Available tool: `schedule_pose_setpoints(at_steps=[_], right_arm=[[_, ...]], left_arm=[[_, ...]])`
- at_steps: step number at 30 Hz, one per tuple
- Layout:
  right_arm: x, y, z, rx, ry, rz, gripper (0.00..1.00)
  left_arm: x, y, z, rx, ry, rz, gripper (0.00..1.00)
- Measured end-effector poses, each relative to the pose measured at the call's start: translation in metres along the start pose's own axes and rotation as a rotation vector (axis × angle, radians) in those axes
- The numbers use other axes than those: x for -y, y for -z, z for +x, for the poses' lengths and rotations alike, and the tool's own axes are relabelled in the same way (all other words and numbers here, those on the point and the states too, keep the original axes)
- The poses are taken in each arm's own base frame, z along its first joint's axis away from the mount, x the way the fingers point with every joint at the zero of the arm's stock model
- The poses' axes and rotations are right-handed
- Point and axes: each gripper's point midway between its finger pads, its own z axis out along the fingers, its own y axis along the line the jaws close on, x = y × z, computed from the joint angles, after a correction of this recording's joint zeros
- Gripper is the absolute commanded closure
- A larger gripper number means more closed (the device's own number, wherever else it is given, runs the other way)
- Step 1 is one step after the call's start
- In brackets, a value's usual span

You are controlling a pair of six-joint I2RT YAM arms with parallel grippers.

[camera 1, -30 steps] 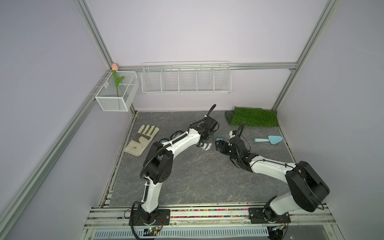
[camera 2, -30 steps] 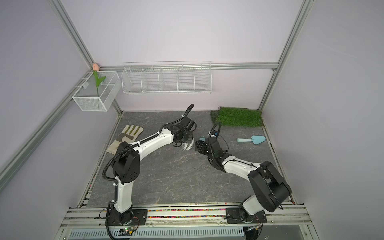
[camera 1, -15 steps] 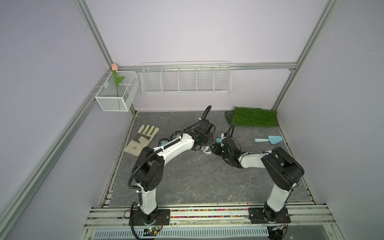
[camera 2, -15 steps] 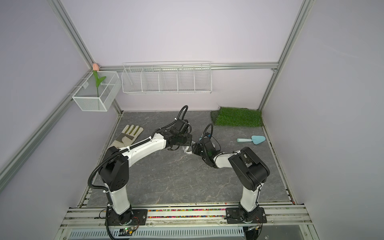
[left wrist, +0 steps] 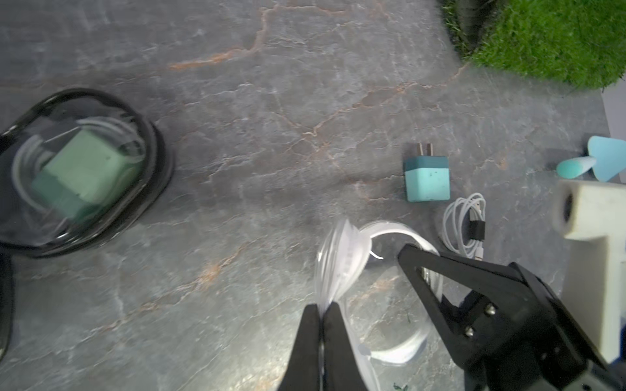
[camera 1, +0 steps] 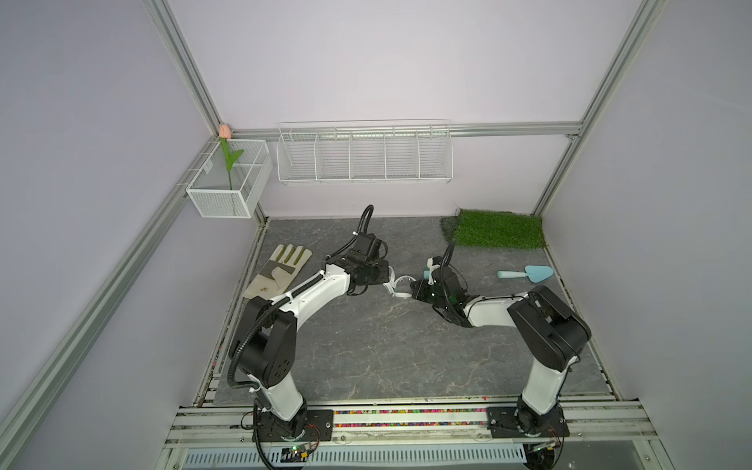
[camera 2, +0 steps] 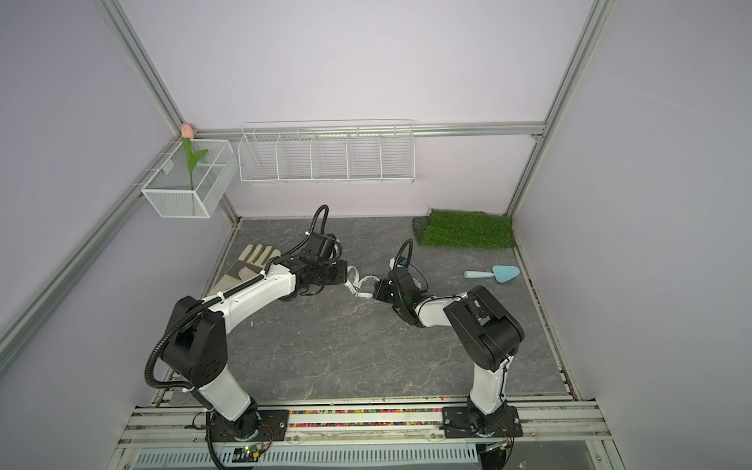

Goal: Pack away charging kits
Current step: Open the storage bag at the center of the board, then pick up the charging cable from the center of the board.

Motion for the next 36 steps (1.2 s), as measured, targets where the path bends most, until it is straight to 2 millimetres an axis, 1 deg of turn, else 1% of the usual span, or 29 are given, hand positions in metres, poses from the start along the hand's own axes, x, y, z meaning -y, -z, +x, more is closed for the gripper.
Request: schedule_pose_setpoints(at_steps=[3, 9, 13, 15, 17, 20, 21, 22, 24, 28, 31, 34, 36], right_arm=[[-0.001, -0.003, 0.005, -0.016, 0.026, -0.004, 0.93], [0.005, -0.008, 0.012, -0.033, 0.061, 0.011, 0.94], [0.005, -0.009, 0.012, -0.036, 0.072, 0.015, 0.73], [0.01, -0.012, 0.013, -0.045, 0.078, 0.03, 0.62], [0.014, -0.013, 0.016, -0.058, 0.081, 0.044, 0.53], [0.015, -0.014, 0.015, -0.072, 0.084, 0.058, 0.42], [0.013, -0.015, 0.014, -0.072, 0.085, 0.058, 0.39], [0.012, -0.015, 0.012, -0.073, 0.087, 0.058, 0.37], [0.009, -0.015, 0.008, -0.074, 0.091, 0.057, 0.32], [-0.003, -0.006, -0.001, -0.069, 0.095, 0.044, 0.21], [-0.016, 0.007, -0.013, -0.045, 0.102, 0.022, 0.15], [-0.03, 0.025, -0.029, -0.003, 0.109, 0.007, 0.13], [-0.034, 0.039, -0.04, 0.037, 0.11, 0.019, 0.13]], left_arm=[[-0.01, 0.001, 0.007, -0.008, 0.018, -0.013, 1.0], [-0.014, -0.001, 0.014, -0.01, 0.022, -0.014, 1.0], [-0.013, 0.006, 0.014, 0.014, 0.015, 0.002, 1.0], [-0.008, 0.011, 0.012, 0.037, -0.002, -0.001, 1.0], [0.001, 0.013, 0.014, 0.054, -0.038, -0.014, 1.0], [0.02, 0.013, 0.024, 0.055, -0.101, -0.02, 1.0], [0.023, 0.011, 0.027, 0.053, -0.112, -0.024, 1.0], [0.023, 0.009, 0.028, 0.052, -0.117, -0.033, 1.0], [0.016, 0.003, 0.03, 0.047, -0.118, -0.066, 1.0], [0.001, -0.011, 0.036, 0.027, -0.118, -0.129, 1.0], [-0.004, -0.019, 0.04, 0.011, -0.121, -0.154, 1.0], [-0.006, -0.021, 0.04, 0.013, -0.122, -0.166, 1.0], [-0.005, -0.021, 0.037, 0.017, -0.123, -0.171, 1.0]])
